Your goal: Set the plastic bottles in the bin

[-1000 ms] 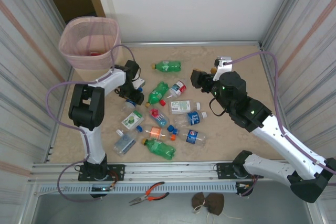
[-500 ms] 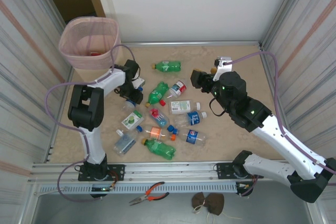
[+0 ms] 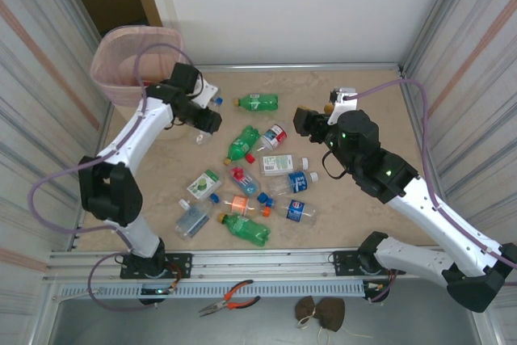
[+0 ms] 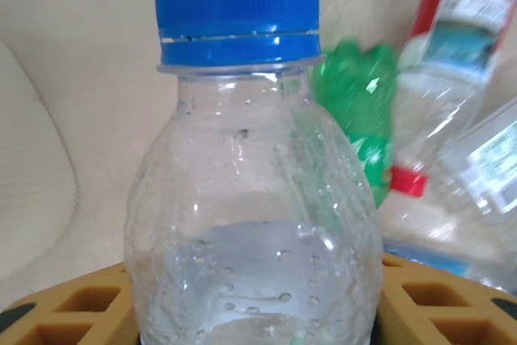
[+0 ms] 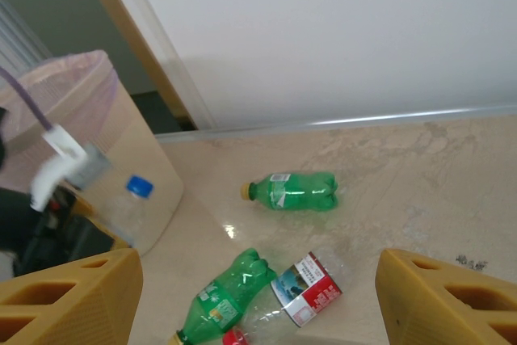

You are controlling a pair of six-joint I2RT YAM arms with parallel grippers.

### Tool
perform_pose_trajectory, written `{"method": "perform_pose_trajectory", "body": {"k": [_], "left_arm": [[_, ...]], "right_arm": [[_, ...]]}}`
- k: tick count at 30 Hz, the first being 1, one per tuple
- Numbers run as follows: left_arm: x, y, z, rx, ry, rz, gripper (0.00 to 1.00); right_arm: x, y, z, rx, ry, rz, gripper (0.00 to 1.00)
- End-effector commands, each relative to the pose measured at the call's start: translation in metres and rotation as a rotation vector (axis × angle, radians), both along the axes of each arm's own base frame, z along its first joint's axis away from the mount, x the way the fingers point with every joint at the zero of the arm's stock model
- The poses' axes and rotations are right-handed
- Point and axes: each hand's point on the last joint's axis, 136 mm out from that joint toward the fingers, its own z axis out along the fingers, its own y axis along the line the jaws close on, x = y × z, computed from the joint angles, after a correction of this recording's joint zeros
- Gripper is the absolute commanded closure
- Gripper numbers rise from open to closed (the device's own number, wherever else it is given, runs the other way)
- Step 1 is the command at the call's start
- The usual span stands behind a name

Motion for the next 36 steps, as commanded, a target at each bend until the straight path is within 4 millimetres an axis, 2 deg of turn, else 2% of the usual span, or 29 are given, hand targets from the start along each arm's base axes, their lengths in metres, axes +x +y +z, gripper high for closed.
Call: {"method": "perform_pose_trajectory", "body": {"k": [1, 5, 9, 14, 19, 25, 27, 32, 36], "left_arm": [[-0.001, -0.009, 0.056, -0.124, -0.093, -0.014, 0.45], [0.006, -0.008, 0.114, -0.222, -0.212, -0.014, 0.46], [0.014, 0.005, 0.163, -0.316, -0.315, 0.011, 0.46], [0.031, 0.039, 0.201, -0.366, -0.418, 0.095, 0.46], [0.053, 0.086, 0.227, -0.392, -0.485, 0.261, 0.47], [0.085, 0.149, 0.231, -0.410, -0.537, 0.562, 0.47], [0.093, 0.168, 0.225, -0.406, -0.533, 0.703, 0.51], [0.105, 0.201, 0.195, -0.433, -0.438, 1.019, 0.58], [0.111, 0.213, 0.171, -0.458, -0.345, 1.192, 0.58]], "right_arm": [[0.000, -0.007, 0.005, 0.022, -0.009, -0.024, 0.25], [0.000, -0.006, 0.007, 0.026, -0.012, -0.021, 0.25], [0.001, -0.005, 0.009, 0.027, -0.011, -0.019, 0.25], [0.001, -0.003, 0.010, 0.029, -0.010, -0.010, 0.25], [0.002, -0.001, 0.012, 0.025, -0.009, -0.004, 0.25], [0.002, 0.002, 0.011, 0.033, -0.004, 0.002, 0.25], [0.002, 0.002, 0.010, 0.031, 0.001, 0.002, 0.25], [0.002, 0.002, 0.010, 0.031, 0.004, 0.002, 0.25], [0.001, 0.001, 0.008, 0.025, 0.009, -0.002, 0.25]]}}
